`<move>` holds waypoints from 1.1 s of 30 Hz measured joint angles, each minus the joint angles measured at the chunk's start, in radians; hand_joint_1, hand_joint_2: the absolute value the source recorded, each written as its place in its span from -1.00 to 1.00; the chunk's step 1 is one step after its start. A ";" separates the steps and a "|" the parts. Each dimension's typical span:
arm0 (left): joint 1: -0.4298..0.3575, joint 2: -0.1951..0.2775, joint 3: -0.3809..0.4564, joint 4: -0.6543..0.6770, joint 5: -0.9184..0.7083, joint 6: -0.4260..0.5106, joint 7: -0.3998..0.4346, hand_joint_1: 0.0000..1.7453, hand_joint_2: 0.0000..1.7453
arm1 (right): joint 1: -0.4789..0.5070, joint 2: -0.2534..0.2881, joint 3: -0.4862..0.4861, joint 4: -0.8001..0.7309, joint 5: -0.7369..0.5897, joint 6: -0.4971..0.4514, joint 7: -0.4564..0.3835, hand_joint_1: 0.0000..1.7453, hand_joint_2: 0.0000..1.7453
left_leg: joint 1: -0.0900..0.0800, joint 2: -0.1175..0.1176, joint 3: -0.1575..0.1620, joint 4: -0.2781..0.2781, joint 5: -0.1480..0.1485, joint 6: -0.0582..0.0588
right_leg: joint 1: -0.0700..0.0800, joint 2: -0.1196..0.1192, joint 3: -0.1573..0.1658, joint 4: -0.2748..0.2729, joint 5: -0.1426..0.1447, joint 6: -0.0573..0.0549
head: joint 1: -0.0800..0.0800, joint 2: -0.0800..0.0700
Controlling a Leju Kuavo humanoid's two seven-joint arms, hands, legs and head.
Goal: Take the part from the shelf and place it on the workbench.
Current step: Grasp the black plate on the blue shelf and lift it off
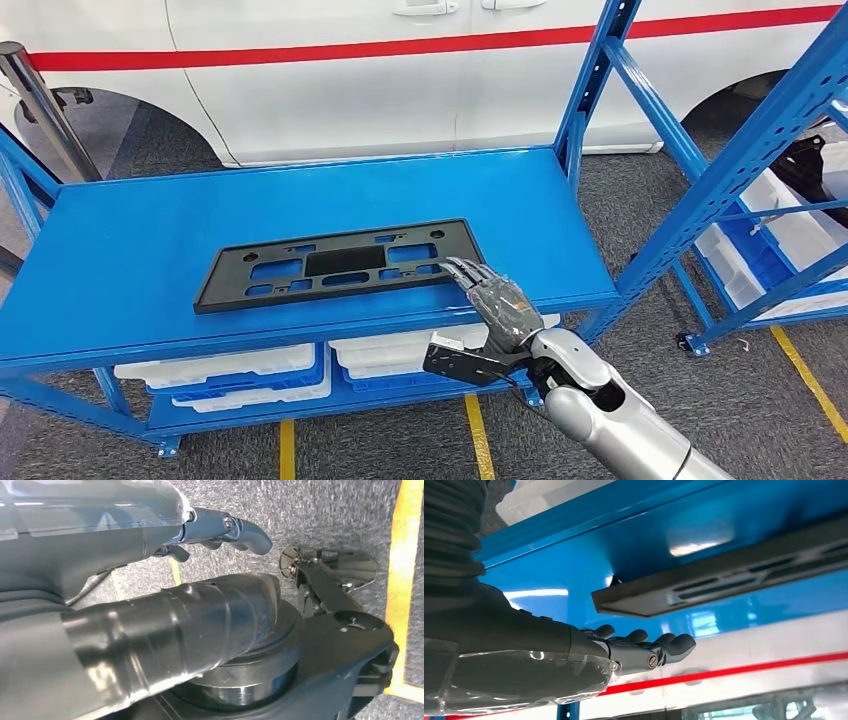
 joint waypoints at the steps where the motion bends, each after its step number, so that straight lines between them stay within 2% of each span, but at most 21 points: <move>1: -0.014 -0.002 -0.012 0.017 -0.034 -0.031 -0.001 -1.00 -1.00 | -0.018 0.007 0.000 0.024 0.004 0.010 -0.007 -1.00 1.00 | 0.000 -0.001 0.000 0.003 -0.001 -0.002 | -0.001 0.000 0.032 -0.071 0.038 -0.002 | 0.000 0.000; 3: -0.056 -0.009 -0.045 0.071 -0.083 -0.096 -0.012 -1.00 -1.00 | -0.065 0.028 0.004 0.078 0.013 0.029 -0.016 -1.00 1.00 | -0.004 -0.002 -0.007 0.011 -0.004 -0.010 | 0.002 0.000 0.083 -0.188 0.082 -0.009 | 0.000 0.000; 4: -0.077 -0.014 -0.057 0.101 -0.092 -0.119 -0.022 -1.00 -1.00 | -0.086 0.040 0.008 0.105 0.018 0.036 -0.019 -1.00 1.00 | -0.005 -0.003 -0.010 0.013 -0.004 -0.015 | 0.004 0.001 0.092 -0.213 0.086 -0.013 | 0.000 0.000; 7: -0.122 -0.031 -0.078 0.177 -0.100 -0.155 -0.049 -1.00 -1.00 | -0.133 0.070 0.022 0.173 0.024 0.056 -0.027 -1.00 1.00 | -0.005 -0.003 -0.014 0.014 -0.003 -0.031 | 0.006 0.002 0.091 -0.220 0.089 -0.030 | 0.000 0.000; 8: -0.133 -0.035 -0.082 0.198 -0.102 -0.162 -0.057 -1.00 -1.00 | -0.148 0.079 0.026 0.193 0.024 0.062 -0.030 -1.00 1.00 | -0.003 -0.003 -0.020 0.028 -0.013 -0.037 | 0.004 0.002 0.092 -0.224 0.092 -0.037 | 0.000 0.000; 10: -0.148 -0.042 -0.088 0.235 -0.107 -0.174 -0.068 -1.00 -1.00 | -0.179 0.097 0.037 0.232 0.021 0.075 -0.037 -1.00 1.00 | -0.001 -0.002 -0.059 0.114 -0.065 -0.047 | 0.002 0.001 0.094 -0.229 0.096 -0.048 | 0.000 0.000; 12: -0.160 -0.047 -0.092 0.267 -0.113 -0.182 -0.075 -1.00 -1.00 | -0.203 0.112 0.055 0.270 0.018 0.087 -0.044 -1.00 1.00 | 0.001 -0.002 -0.125 0.249 -0.122 -0.052 | 0.005 0.000 0.093 -0.228 0.096 -0.051 | 0.000 0.000; 13: -0.165 -0.049 -0.094 0.280 -0.116 -0.184 -0.077 -1.00 -1.00 | -0.211 0.118 0.063 0.286 0.017 0.091 -0.046 -1.00 1.00 | 0.001 -0.002 -0.148 0.291 -0.130 -0.053 | 0.007 0.000 0.093 -0.228 0.095 -0.052 | 0.000 0.000; 14: -0.168 -0.051 -0.095 0.292 -0.118 -0.186 -0.080 -1.00 -1.00 | -0.217 0.124 0.070 0.301 0.017 0.095 -0.048 -1.00 1.00 | 0.001 -0.002 -0.154 0.297 -0.119 -0.052 | 0.008 -0.001 0.094 -0.227 0.094 -0.053 | 0.000 0.000; 15: -0.171 -0.053 -0.097 0.301 -0.119 -0.188 -0.081 -1.00 -1.00 | -0.223 0.129 0.075 0.312 0.016 0.097 -0.049 -1.00 1.00 | 0.001 -0.002 -0.139 0.261 -0.088 -0.048 | 0.009 0.000 0.096 -0.226 0.092 -0.053 | 0.000 0.000; 17: -0.176 -0.055 -0.101 0.315 -0.120 -0.191 -0.083 -1.00 -1.00 | -0.235 0.138 0.082 0.328 0.016 0.099 -0.049 -1.00 1.00 | -0.002 -0.002 -0.073 0.121 -0.017 -0.037 | 0.013 0.001 0.100 -0.224 0.088 -0.052 | 0.000 0.000; 18: -0.178 -0.056 -0.103 0.321 -0.120 -0.191 -0.083 -1.00 -1.00 | -0.241 0.141 0.084 0.334 0.016 0.099 -0.049 -1.00 1.00 | -0.004 -0.002 -0.046 0.062 0.004 -0.031 | 0.015 0.002 0.101 -0.223 0.087 -0.050 | 0.000 0.000; 19: -0.181 -0.057 -0.104 0.326 -0.120 -0.192 -0.084 -1.00 -1.00 | -0.247 0.143 0.087 0.340 0.016 0.099 -0.050 -1.00 1.00 | -0.007 -0.003 -0.030 0.028 0.011 -0.027 | 0.016 0.002 0.100 -0.223 0.086 -0.046 | 0.000 0.000; 23: -0.188 -0.063 -0.108 0.339 -0.125 -0.199 -0.087 -1.00 -1.00 | -0.265 0.150 0.103 0.361 0.028 0.101 -0.054 -1.00 1.00 | -0.003 -0.001 -0.022 0.003 0.016 -0.014 | 0.016 0.002 0.094 -0.216 0.078 -0.025 | 0.000 0.000; 25: -0.192 -0.067 -0.108 0.345 -0.130 -0.205 -0.090 -1.00 -1.00 | -0.283 0.151 0.118 0.372 0.045 0.101 -0.059 -1.00 1.00 | 0.001 0.001 -0.018 -0.006 0.021 -0.004 | 0.014 0.001 0.061 -0.144 0.033 -0.015 | 0.001 0.000; 27: -0.197 -0.069 -0.108 0.353 -0.136 -0.213 -0.094 -1.00 -1.00 | -0.295 0.151 0.138 0.385 0.060 0.100 -0.063 -1.00 1.00 | 0.000 0.001 -0.019 -0.006 0.021 -0.001 | 0.010 0.001 -0.004 -0.010 -0.026 -0.008 | 0.001 0.000; 28: -0.198 -0.071 -0.108 0.357 -0.139 -0.216 -0.097 -1.00 -1.00 | -0.297 0.152 0.149 0.391 0.065 0.100 -0.064 -1.00 1.00 | 0.000 0.001 -0.019 -0.006 0.021 -0.001 | 0.008 0.001 -0.031 0.041 -0.039 -0.006 | 0.001 0.000; 29: -0.199 -0.072 -0.108 0.360 -0.141 -0.219 -0.100 -1.00 -1.00 | -0.299 0.153 0.157 0.397 0.069 0.100 -0.065 -1.00 1.00 | 0.000 0.000 -0.019 -0.004 0.020 -0.001 | 0.006 0.001 -0.044 0.060 -0.033 -0.004 | 0.001 0.000; 30: -0.200 -0.074 -0.108 0.363 -0.143 -0.222 -0.102 -1.00 -1.00 | -0.302 0.155 0.165 0.402 0.071 0.100 -0.066 -1.00 1.00 | 0.001 0.000 -0.018 -0.003 0.018 -0.002 | 0.004 0.001 -0.036 0.038 -0.008 -0.003 | 0.001 0.000; 32: -0.199 -0.076 -0.107 0.366 -0.145 -0.228 -0.103 -1.00 -1.00 | -0.315 0.157 0.177 0.410 0.076 0.100 -0.069 -1.00 1.00 | 0.001 -0.002 -0.018 0.004 0.013 -0.007 | 0.001 -0.001 0.022 -0.092 0.062 -0.005 | 0.001 0.000; 33: -0.200 -0.077 -0.107 0.366 -0.147 -0.230 -0.104 -1.00 -1.00 | -0.324 0.159 0.184 0.414 0.079 0.099 -0.072 -1.00 1.00 | -0.001 -0.002 -0.020 0.010 0.009 -0.012 | 0.002 -0.001 0.050 -0.154 0.084 -0.008 | 0.001 0.000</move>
